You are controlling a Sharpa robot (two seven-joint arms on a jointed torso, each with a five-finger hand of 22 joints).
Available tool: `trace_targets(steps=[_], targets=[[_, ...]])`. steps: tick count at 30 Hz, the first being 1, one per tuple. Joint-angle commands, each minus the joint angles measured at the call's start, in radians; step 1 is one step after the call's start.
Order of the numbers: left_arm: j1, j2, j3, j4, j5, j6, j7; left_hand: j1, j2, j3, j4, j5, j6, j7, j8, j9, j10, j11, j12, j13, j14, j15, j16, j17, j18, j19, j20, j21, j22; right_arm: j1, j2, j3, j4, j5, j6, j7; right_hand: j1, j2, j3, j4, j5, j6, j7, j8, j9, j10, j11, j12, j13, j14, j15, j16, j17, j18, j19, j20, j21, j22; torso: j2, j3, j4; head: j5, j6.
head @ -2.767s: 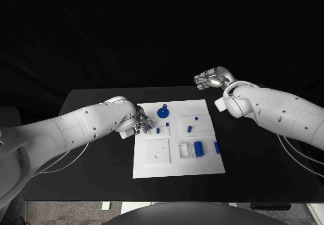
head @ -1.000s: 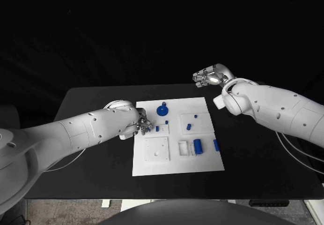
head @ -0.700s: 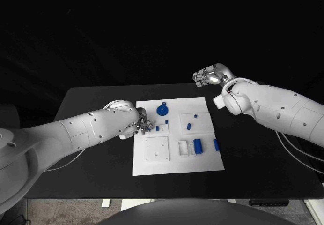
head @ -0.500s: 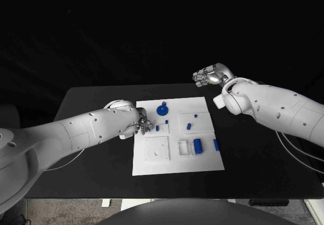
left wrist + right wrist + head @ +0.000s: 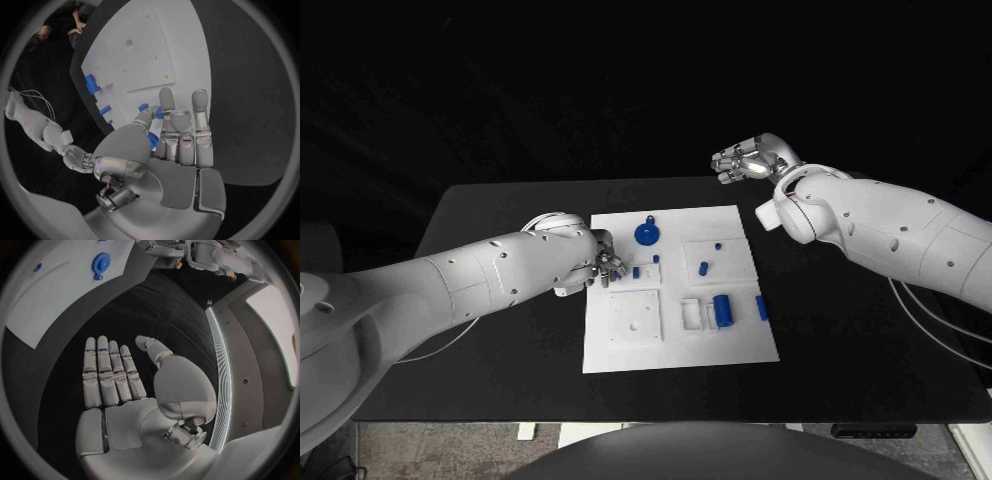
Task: Assemble the parts on the task board
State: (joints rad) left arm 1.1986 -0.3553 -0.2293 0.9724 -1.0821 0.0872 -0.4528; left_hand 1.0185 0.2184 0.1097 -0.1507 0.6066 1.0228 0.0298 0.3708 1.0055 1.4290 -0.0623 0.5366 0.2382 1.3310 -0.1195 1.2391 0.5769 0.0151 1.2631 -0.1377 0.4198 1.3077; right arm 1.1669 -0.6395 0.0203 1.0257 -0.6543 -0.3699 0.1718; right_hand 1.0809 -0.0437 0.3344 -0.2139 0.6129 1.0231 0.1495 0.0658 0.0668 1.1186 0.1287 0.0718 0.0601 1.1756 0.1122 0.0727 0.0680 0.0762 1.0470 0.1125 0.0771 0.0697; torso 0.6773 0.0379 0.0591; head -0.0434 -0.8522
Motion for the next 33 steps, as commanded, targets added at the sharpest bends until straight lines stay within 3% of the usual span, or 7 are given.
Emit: trace_targets(steps=[1, 33], targets=[[-0.002, 0.000, -0.001, 0.004, -0.002, 0.021, 0.001, 0.018, 0.007, 0.077, -0.084, 0.003, 0.035, -0.037, -0.005, 0.000, -0.004, 0.001, 0.006, -0.001, 0.001, -0.003, 0.004, 0.000, 0.001, -0.004, -0.003, 0.000, 0.020, 0.000, 0.001, 0.000, 0.000, -0.001, 0.015, 0.006, -0.003, -0.009, 0.006, 0.002, 0.006, -0.003, 0.003, -0.003, -0.001, -0.005, -0.001, -0.004, -0.001, -0.006, 0.000, -0.005, -0.002, 0.003, -0.007, -0.001, -0.002, -0.002, 0.000, 0.0002, 0.0003, 0.000, 0.000], [-0.002, -0.007, -0.001, 0.006, 0.006, 0.035, -0.002, 0.018, 0.005, 0.080, -0.093, 0.012, 0.041, -0.038, -0.007, 0.001, 0.000, 0.001, 0.007, -0.002, 0.002, -0.004, 0.008, 0.003, 0.000, -0.003, -0.004, -0.001, 0.020, 0.000, 0.002, 0.000, 0.000, -0.001, 0.016, 0.006, -0.003, -0.010, 0.006, 0.002, 0.007, -0.003, 0.003, -0.003, -0.001, -0.005, -0.001, -0.004, -0.001, -0.006, 0.000, -0.005, -0.002, 0.003, -0.007, -0.001, -0.002, -0.002, 0.000, 0.0008, -0.0006, -0.001, -0.004]])
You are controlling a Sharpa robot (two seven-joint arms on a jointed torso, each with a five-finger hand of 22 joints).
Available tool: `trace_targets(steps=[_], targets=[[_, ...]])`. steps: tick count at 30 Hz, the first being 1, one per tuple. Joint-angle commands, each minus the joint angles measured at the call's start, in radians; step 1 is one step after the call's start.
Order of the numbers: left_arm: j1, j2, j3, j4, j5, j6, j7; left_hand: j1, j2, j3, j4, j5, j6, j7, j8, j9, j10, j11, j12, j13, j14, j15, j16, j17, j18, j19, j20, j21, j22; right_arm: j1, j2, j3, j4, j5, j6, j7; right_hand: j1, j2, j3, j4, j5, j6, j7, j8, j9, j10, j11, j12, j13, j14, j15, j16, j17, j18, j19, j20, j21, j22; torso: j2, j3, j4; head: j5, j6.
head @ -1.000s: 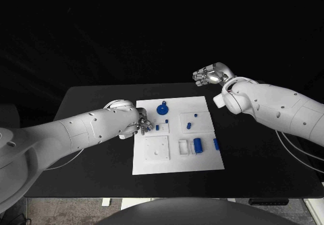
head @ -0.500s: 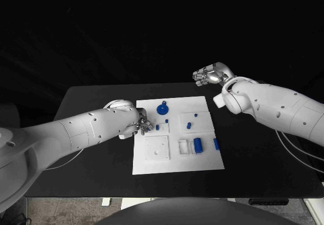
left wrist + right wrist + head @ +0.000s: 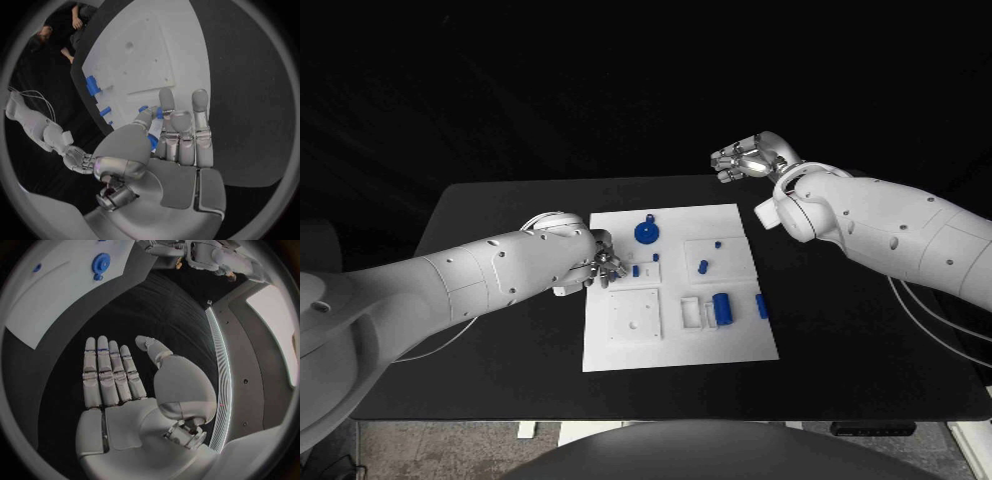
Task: Assemble the parts on the task board
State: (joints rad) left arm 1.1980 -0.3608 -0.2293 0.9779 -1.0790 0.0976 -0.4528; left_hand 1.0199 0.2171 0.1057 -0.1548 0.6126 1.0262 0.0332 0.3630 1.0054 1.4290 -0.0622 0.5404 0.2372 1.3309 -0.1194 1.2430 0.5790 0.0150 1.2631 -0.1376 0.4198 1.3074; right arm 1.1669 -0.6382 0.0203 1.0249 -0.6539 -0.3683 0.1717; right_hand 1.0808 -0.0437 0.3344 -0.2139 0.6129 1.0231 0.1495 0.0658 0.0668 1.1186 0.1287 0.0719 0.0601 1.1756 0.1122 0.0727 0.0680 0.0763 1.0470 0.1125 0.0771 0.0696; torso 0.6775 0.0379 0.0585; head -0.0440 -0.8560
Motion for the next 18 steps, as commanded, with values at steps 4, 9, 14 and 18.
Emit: trace_targets(steps=[4, 9, 14, 18], targets=[[-0.002, -0.001, -0.001, 0.000, 0.003, 0.029, -0.003, 0.016, 0.005, 0.085, -0.092, 0.008, 0.039, -0.041, 0.001, 0.001, 0.000, 0.001, 0.003, -0.001, 0.002, -0.004, 0.005, 0.002, 0.000, -0.003, -0.004, 0.000, 0.020, 0.000, 0.000, 0.000, 0.001, -0.002, 0.014, 0.006, -0.003, -0.010, 0.006, 0.002, 0.007, -0.003, 0.003, -0.003, -0.001, -0.005, -0.001, -0.004, -0.001, -0.007, 0.000, -0.005, -0.002, 0.003, -0.007, -0.001, -0.002, -0.002, 0.000, 0.0003, 0.0003, -0.001, -0.001], [-0.002, -0.001, -0.001, 0.000, 0.002, 0.039, -0.002, 0.017, 0.004, 0.086, -0.096, 0.014, 0.040, -0.041, 0.000, 0.000, 0.000, 0.002, 0.003, -0.002, 0.001, -0.004, 0.006, 0.002, 0.000, -0.004, -0.004, 0.000, 0.021, 0.000, 0.001, 0.000, 0.000, -0.003, 0.015, 0.006, -0.003, -0.010, 0.006, 0.002, 0.007, -0.003, 0.003, -0.003, -0.001, -0.005, -0.001, -0.004, -0.001, -0.007, 0.000, -0.005, -0.002, 0.003, -0.007, -0.001, -0.002, -0.002, 0.000, -0.0003, 0.0006, -0.002, -0.001], [-0.002, 0.000, -0.001, 0.000, -0.005, 0.050, 0.001, 0.023, 0.001, 0.085, -0.102, 0.011, 0.046, -0.041, -0.007, -0.006, -0.001, 0.003, 0.003, -0.002, -0.002, -0.003, 0.008, 0.000, 0.000, -0.007, -0.004, 0.003, 0.021, 0.000, 0.001, 0.000, -0.001, -0.003, 0.015, 0.007, -0.003, -0.010, 0.006, 0.002, 0.007, -0.003, 0.003, -0.003, -0.001, -0.005, -0.001, -0.004, -0.001, -0.007, 0.000, -0.005, -0.002, 0.003, -0.007, -0.001, -0.002, -0.002, 0.000, -0.0005, 0.0009, -0.003, -0.001], [-0.002, -0.002, -0.001, 0.000, -0.010, 0.055, 0.002, 0.024, 0.000, 0.085, -0.102, 0.011, 0.046, -0.040, -0.008, -0.006, -0.001, 0.003, 0.004, -0.001, -0.002, -0.003, 0.008, 0.000, 0.001, -0.007, -0.004, 0.003, 0.021, 0.000, 0.002, 0.000, -0.001, -0.003, 0.015, 0.007, -0.003, -0.010, 0.006, 0.002, 0.007, -0.003, 0.003, -0.003, -0.001, -0.005, -0.001, -0.004, -0.001, -0.007, 0.000, -0.005, -0.002, 0.003, -0.007, -0.001, -0.002, -0.002, 0.000, -0.0004, 0.0008, -0.004, -0.001]])
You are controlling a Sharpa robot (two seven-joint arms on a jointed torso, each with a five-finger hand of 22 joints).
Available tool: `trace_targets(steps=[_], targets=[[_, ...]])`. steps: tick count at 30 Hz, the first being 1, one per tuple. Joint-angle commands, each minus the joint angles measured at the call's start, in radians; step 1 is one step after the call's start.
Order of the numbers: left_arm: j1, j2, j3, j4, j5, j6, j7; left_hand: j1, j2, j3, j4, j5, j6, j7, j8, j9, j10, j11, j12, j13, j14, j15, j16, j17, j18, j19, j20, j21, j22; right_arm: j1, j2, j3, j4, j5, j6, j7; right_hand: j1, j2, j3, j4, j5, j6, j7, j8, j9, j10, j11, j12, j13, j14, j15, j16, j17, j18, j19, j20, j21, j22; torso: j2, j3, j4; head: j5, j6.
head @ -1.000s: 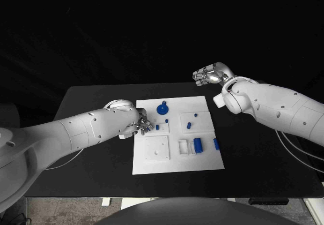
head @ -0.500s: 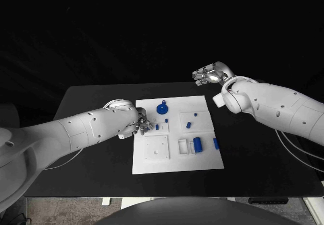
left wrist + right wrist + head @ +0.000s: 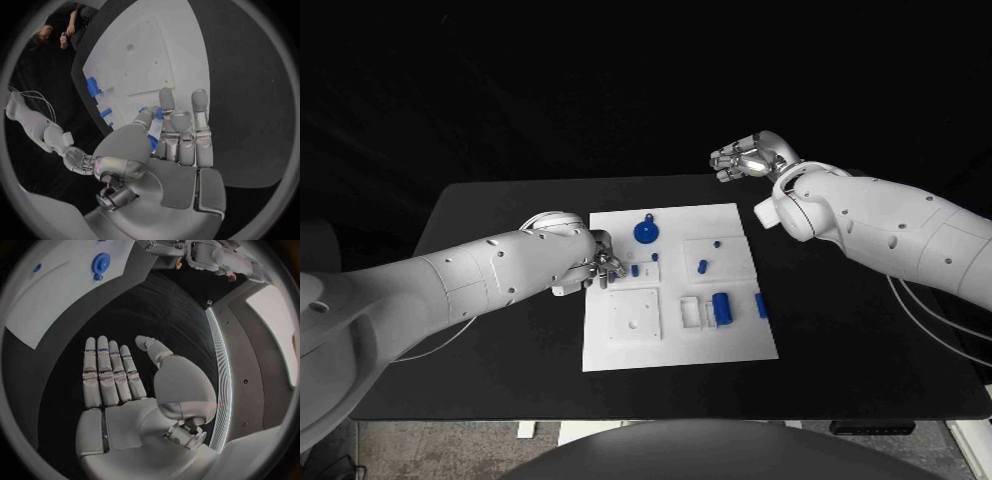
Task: Assemble the parts on the task board
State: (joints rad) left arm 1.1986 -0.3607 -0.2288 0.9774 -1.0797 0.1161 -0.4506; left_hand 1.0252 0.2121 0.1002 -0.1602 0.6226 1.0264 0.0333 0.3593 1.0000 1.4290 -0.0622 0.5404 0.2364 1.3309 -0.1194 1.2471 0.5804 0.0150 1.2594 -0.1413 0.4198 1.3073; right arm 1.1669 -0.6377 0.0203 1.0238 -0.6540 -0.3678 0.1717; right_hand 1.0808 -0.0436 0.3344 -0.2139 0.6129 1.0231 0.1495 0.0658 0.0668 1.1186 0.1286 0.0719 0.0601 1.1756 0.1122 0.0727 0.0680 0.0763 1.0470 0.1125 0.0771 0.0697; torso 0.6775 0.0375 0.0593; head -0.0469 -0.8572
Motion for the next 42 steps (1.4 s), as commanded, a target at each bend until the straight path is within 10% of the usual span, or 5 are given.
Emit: trace_targets(steps=[1, 14, 26, 42], targets=[[-0.002, -0.002, -0.002, 0.001, -0.011, 0.038, 0.001, 0.020, 0.005, 0.090, -0.097, 0.001, 0.046, -0.041, -0.004, -0.001, -0.001, 0.003, 0.004, 0.000, -0.002, -0.003, 0.005, -0.001, 0.001, -0.004, 0.000, 0.004, 0.021, 0.000, 0.001, 0.000, 0.000, -0.003, 0.015, 0.007, -0.003, -0.010, 0.006, 0.002, 0.007, -0.003, 0.003, -0.003, -0.001, -0.005, -0.001, -0.004, -0.001, -0.007, 0.000, -0.005, -0.002, 0.003, -0.007, -0.001, -0.002, -0.002, 0.000, -0.0001, -0.0002, -0.001, 0.000], [-0.002, 0.001, -0.002, -0.005, -0.013, 0.036, 0.003, 0.022, 0.005, 0.085, -0.091, -0.008, 0.047, -0.041, -0.005, 0.001, -0.001, 0.003, 0.006, 0.000, -0.002, -0.003, 0.006, -0.003, 0.002, -0.004, 0.001, 0.007, 0.020, 0.000, 0.001, 0.000, 0.000, -0.003, 0.015, 0.007, -0.003, -0.010, 0.006, 0.002, 0.007, -0.003, 0.003, -0.003, -0.001, -0.005, -0.001, -0.004, -0.001, -0.007, 0.000, -0.005, -0.002, 0.003, -0.007, -0.001, -0.002, -0.002, 0.000, 0.0008, -0.0001, -0.003, 0.000], [-0.002, 0.018, -0.001, -0.029, -0.003, 0.037, 0.001, 0.036, 0.010, 0.037, -0.025, -0.126, 0.044, -0.046, 0.003, 0.004, 0.001, 0.001, 0.007, -0.001, -0.001, -0.005, 0.000, -0.012, -0.003, 0.004, 0.000, -0.007, 0.019, 0.000, 0.001, 0.000, 0.001, -0.003, 0.015, 0.007, -0.003, -0.010, 0.006, 0.002, 0.007, -0.003, 0.003, -0.003, -0.001, -0.005, -0.001, -0.004, -0.001, -0.007, 0.000, -0.005, -0.002, 0.003, -0.007, -0.001, -0.002, -0.002, 0.000, 0.0011, -0.0010, -0.005, 0.000], [-0.002, 0.039, -0.002, -0.057, 0.009, 0.039, 0.000, 0.081, -0.056, -0.089, 0.112, -0.215, 0.058, -0.055, -0.007, -0.018, 0.007, -0.003, -0.001, -0.004, 0.004, -0.008, -0.009, -0.020, -0.009, 0.020, -0.004, -0.032, 0.020, 0.000, 0.002, 0.000, 0.002, -0.002, 0.016, 0.006, -0.003, -0.009, 0.007, 0.003, 0.008, -0.004, 0.003, -0.003, -0.001, -0.006, -0.001, -0.004, -0.001, -0.007, 0.000, -0.005, -0.002, 0.003, -0.008, -0.001, -0.002, -0.002, 0.001, 0.0005, -0.0003, -0.009, -0.001]])
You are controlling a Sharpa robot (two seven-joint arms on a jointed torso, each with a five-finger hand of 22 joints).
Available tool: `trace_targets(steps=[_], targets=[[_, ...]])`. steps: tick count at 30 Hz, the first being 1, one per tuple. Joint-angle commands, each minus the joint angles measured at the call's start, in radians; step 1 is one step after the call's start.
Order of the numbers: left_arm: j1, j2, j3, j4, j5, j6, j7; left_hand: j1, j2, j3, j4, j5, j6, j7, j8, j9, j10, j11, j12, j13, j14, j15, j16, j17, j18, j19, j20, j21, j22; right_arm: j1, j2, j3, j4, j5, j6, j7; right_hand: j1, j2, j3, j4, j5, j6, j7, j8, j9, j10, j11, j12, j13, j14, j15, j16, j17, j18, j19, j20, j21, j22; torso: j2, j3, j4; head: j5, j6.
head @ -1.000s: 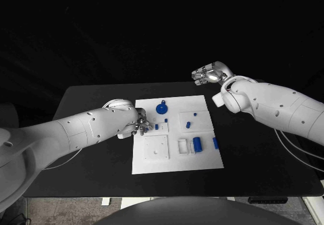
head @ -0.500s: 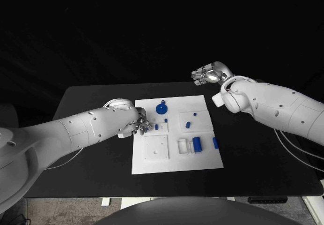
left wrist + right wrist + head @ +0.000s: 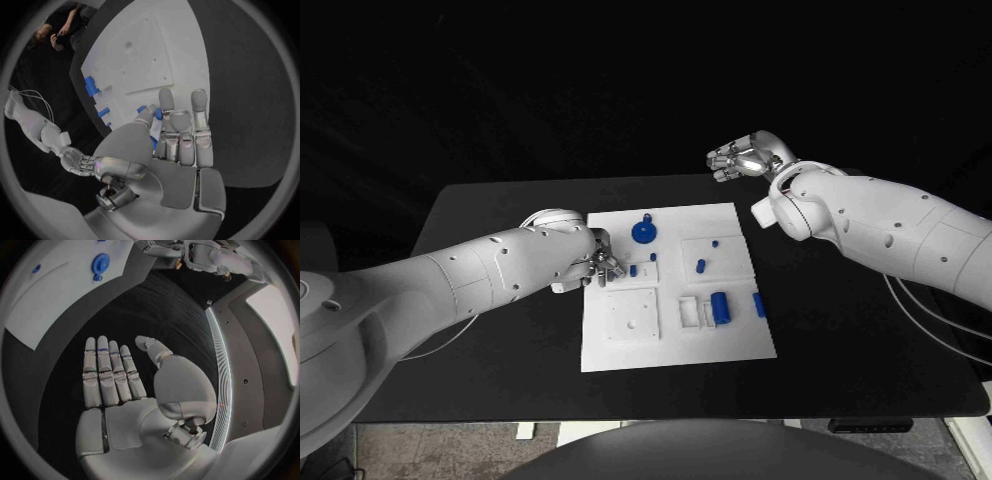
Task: Assemble the parts on the task board
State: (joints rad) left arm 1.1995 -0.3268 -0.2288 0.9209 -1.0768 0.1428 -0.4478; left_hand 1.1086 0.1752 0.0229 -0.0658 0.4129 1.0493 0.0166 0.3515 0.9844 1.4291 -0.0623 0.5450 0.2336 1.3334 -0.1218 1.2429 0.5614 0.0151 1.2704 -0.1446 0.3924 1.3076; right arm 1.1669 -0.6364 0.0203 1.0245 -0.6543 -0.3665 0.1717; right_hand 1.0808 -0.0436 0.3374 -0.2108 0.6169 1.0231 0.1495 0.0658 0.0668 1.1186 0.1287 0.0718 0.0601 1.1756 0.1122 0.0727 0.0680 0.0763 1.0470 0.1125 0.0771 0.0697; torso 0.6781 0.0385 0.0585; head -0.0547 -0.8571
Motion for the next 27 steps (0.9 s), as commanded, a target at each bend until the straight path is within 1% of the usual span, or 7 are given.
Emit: trace_targets(steps=[1, 4, 5, 6, 11, 19, 27], targets=[[-0.003, 0.005, -0.001, -0.001, 0.006, 0.011, -0.003, -0.003, -0.023, -0.015, 0.023, -0.005, 0.035, -0.039, 0.001, -0.002, 0.007, -0.004, -0.006, -0.001, 0.002, -0.006, -0.004, -0.002, -0.009, 0.009, 0.000, -0.005, 0.019, 0.000, 0.001, 0.000, 0.002, -0.002, 0.015, 0.006, -0.003, -0.009, 0.004, 0.000, 0.004, -0.004, 0.003, -0.003, -0.001, -0.006, -0.001, -0.004, -0.001, -0.007, 0.000, -0.005, -0.002, 0.003, -0.008, -0.001, -0.003, -0.002, 0.000, -0.0006, 0.0006, -0.001, -0.001], [-0.003, 0.006, -0.001, -0.003, 0.006, 0.006, -0.005, -0.008, -0.037, -0.031, 0.040, -0.019, 0.037, -0.040, 0.002, -0.003, 0.007, -0.005, -0.006, -0.001, 0.003, -0.006, -0.004, -0.002, -0.009, 0.010, 0.000, -0.006, 0.019, 0.000, 0.001, 0.000, 0.002, -0.002, 0.015, 0.006, -0.003, -0.009, 0.004, 0.000, 0.004, -0.004, 0.003, -0.003, -0.001, -0.006, -0.001, -0.004, -0.001, -0.007, 0.000, -0.005, -0.002, 0.003, -0.008, -0.001, -0.003, -0.002, 0.000, -0.0008, 0.0006, -0.002, -0.002], [-0.003, 0.006, -0.001, -0.004, 0.007, 0.005, -0.005, -0.013, -0.039, -0.040, 0.049, -0.060, 0.040, -0.040, 0.003, -0.002, 0.008, -0.005, -0.006, -0.001, 0.003, -0.006, -0.004, -0.001, -0.009, 0.011, 0.000, -0.006, 0.019, 0.000, 0.001, 0.000, 0.002, -0.002, 0.015, 0.006, -0.003, -0.009, 0.004, 0.000, 0.004, -0.004, 0.003, -0.003, -0.001, -0.006, -0.001, -0.004, -0.001, -0.007, 0.000, -0.005, -0.002, 0.003, -0.008, -0.001, -0.003, -0.002, 0.000, -0.0008, 0.0007, -0.002, -0.003], [-0.003, 0.006, -0.001, -0.004, 0.007, 0.005, -0.005, -0.014, -0.039, -0.047, 0.055, -0.085, 0.041, -0.040, 0.004, -0.002, 0.009, -0.005, -0.006, -0.001, 0.003, -0.006, -0.004, -0.001, -0.009, 0.011, -0.001, -0.007, 0.019, 0.000, 0.001, 0.000, 0.002, -0.002, 0.015, 0.006, -0.003, -0.009, 0.004, 0.000, 0.004, -0.004, 0.003, -0.003, -0.001, -0.006, -0.001, -0.004, -0.001, -0.007, 0.000, -0.005, -0.002, 0.003, -0.008, -0.001, -0.003, -0.002, 0.000, -0.0008, 0.0007, -0.002, -0.003], [-0.003, 0.006, -0.001, -0.004, 0.008, 0.005, -0.006, -0.001, -0.046, -0.077, 0.079, -0.090, 0.043, -0.041, 0.005, -0.001, 0.010, -0.005, -0.006, -0.001, 0.005, -0.006, -0.002, 0.002, -0.009, 0.013, -0.001, -0.009, 0.019, 0.000, 0.001, 0.000, 0.002, -0.002, 0.016, 0.006, -0.003, -0.009, 0.004, 0.000, 0.004, -0.004, 0.003, -0.003, -0.001, -0.006, -0.001, -0.004, -0.001, -0.007, 0.000, -0.005, -0.002, 0.003, -0.008, -0.001, -0.003, -0.002, -0.001, -0.0009, 0.0007, -0.002, -0.005], [-0.003, 0.002, -0.001, -0.005, 0.018, 0.007, -0.007, 0.016, -0.043, -0.073, 0.068, -0.081, 0.042, -0.041, 0.003, -0.002, 0.010, -0.005, -0.007, -0.001, 0.004, -0.006, -0.003, 0.001, -0.010, 0.013, -0.001, -0.010, 0.019, 0.000, 0.001, 0.000, 0.001, -0.001, 0.016, 0.006, -0.003, -0.009, 0.004, 0.000, 0.004, -0.004, 0.003, -0.003, -0.001, -0.006, -0.001, -0.004, -0.001, -0.007, 0.000, -0.005, -0.002, 0.003, -0.008, -0.001, -0.003, -0.002, -0.001, -0.0009, 0.0007, -0.001, -0.003], [-0.003, -0.004, -0.001, -0.005, 0.025, -0.006, -0.008, 0.006, -0.044, -0.080, 0.076, -0.085, 0.042, -0.040, 0.003, -0.002, 0.010, -0.005, -0.008, -0.002, 0.003, -0.006, -0.005, -0.001, -0.010, 0.013, -0.001, -0.010, 0.019, 0.000, 0.001, 0.000, 0.002, 0.001, 0.016, 0.006, -0.003, -0.009, 0.004, 0.000, 0.004, -0.004, 0.003, -0.003, -0.001, -0.006, -0.001, -0.004, -0.001, -0.007, 0.000, -0.005, -0.002, 0.003, -0.008, -0.001, -0.003, -0.002, -0.001, -0.0011, 0.0002, -0.001, -0.002]])
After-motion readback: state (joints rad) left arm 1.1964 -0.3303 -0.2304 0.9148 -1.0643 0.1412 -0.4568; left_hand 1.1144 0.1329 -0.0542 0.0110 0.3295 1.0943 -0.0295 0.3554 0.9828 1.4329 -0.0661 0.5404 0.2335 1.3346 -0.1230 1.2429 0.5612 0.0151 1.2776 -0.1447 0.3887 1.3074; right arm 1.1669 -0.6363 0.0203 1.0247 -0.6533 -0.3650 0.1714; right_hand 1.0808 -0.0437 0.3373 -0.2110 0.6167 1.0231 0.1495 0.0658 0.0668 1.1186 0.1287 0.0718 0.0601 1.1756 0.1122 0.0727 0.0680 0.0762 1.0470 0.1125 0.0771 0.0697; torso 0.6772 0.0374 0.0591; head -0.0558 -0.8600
